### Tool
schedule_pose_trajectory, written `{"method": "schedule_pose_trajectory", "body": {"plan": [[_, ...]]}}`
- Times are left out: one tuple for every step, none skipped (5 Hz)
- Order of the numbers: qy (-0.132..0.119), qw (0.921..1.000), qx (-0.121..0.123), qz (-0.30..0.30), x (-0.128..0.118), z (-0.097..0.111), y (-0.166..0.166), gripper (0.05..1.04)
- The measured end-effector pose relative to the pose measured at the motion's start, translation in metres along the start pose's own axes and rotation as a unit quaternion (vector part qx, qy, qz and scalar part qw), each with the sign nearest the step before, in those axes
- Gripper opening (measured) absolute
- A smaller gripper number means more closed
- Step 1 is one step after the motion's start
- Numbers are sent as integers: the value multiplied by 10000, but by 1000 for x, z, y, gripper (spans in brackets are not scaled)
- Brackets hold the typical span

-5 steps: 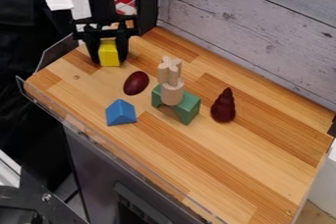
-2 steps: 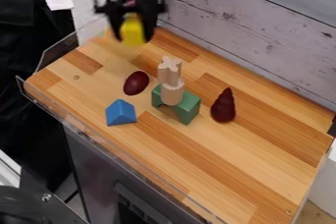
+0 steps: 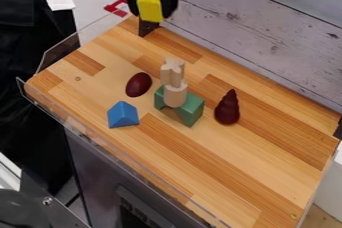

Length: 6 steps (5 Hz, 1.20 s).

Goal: Put the yellow block on the tower

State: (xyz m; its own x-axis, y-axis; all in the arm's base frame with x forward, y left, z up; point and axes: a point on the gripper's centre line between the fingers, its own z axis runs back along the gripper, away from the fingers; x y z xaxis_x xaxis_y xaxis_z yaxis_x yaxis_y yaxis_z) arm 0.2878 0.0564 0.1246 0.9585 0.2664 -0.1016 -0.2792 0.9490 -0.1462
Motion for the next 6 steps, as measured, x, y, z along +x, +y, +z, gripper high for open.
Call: {"method": "schedule_pose_trajectory", "body": {"plan": [[122,9999,47,-100,-16,-3,-7,585],[278,9994,114,-185,-22,-12,-12,585],[349,9989,136,-285,-23,-18,-19,585],[333,9989,151,-309,-23,-18,-21,585],[409,9984,181,-340,-23,-23,-24,585],[551,9977,233,-312,-31,-29,-24,584]]}}
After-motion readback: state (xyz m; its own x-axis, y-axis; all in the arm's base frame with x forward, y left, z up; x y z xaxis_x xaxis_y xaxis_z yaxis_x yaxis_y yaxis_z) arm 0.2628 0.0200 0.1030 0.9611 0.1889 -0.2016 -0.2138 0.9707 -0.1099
